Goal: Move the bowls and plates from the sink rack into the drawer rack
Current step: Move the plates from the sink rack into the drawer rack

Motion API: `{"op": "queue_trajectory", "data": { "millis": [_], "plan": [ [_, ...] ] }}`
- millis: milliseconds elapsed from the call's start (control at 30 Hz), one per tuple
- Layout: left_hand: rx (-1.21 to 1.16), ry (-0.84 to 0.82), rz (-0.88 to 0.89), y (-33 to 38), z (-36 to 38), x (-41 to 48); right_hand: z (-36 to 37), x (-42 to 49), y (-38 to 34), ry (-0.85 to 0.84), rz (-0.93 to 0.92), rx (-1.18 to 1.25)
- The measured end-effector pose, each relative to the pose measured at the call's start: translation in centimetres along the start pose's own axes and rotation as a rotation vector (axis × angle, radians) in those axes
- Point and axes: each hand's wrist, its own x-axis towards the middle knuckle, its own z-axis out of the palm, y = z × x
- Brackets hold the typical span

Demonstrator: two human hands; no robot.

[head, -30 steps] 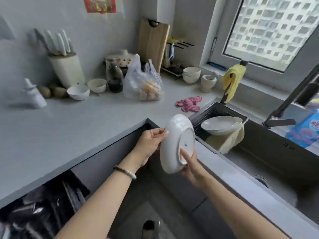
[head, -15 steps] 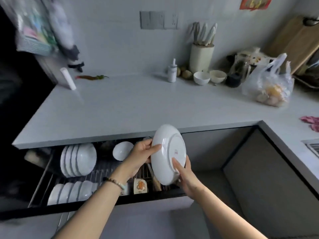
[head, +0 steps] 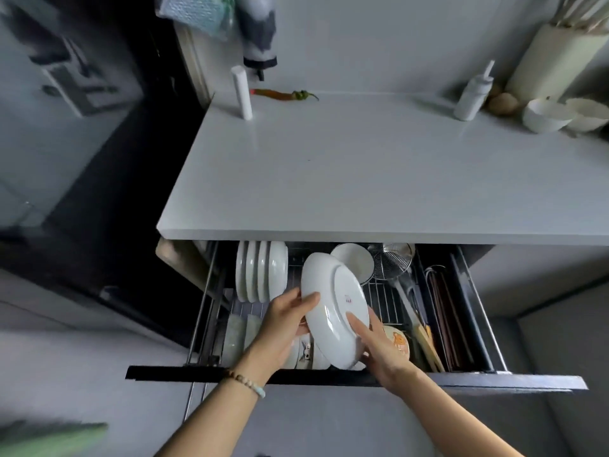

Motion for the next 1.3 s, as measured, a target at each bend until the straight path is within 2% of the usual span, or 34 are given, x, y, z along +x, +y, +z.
{"op": "queue_trajectory", "data": {
  "millis": [267, 400, 467, 633, 733, 900, 1067, 1300],
  "plan": [
    [-0.202, 0.073, -0.029, -1.0, -4.8, 3.2, 3.3, 4.5, 0.3, -0.019, -0.077, -0.2],
    [-0.245, 0.096, -0.047, -2.3, -5.5, 4.9, 4.8, 7.1, 1.8, -0.062, -0.182, -0.472],
    [-0.231, 0.083, -0.041, -2.7, -5.8, 6.2, 4.9, 8.3, 2.2, -0.038, -0.219, -0.534],
    [-0.134, -0.007, -0.006, -3.5, -5.4, 10.0, 3.5, 11.4, 3.1, -0.068, -0.261, -0.414],
    [-0.088, -0.003, 0.002, -3.9, -5.7, 12.2, 3.1, 13.7, 3.4, -0.11, -0.258, -0.353],
    [0.003, 0.027, 0.016, -3.7, -6.7, 15.0, 3.2, 17.8, 4.2, -0.127, -0.265, -0.38],
    [0.056, -0.039, 0.076, -3.4, -7.8, 17.0, 3.8, 20.9, 4.7, -0.173, -0.249, -0.338],
    [0.168, -0.051, 0.121, -3.6, -8.9, 18.7, 4.3, 23.3, 5.3, -0.224, -0.224, -0.298]
  ]
}}
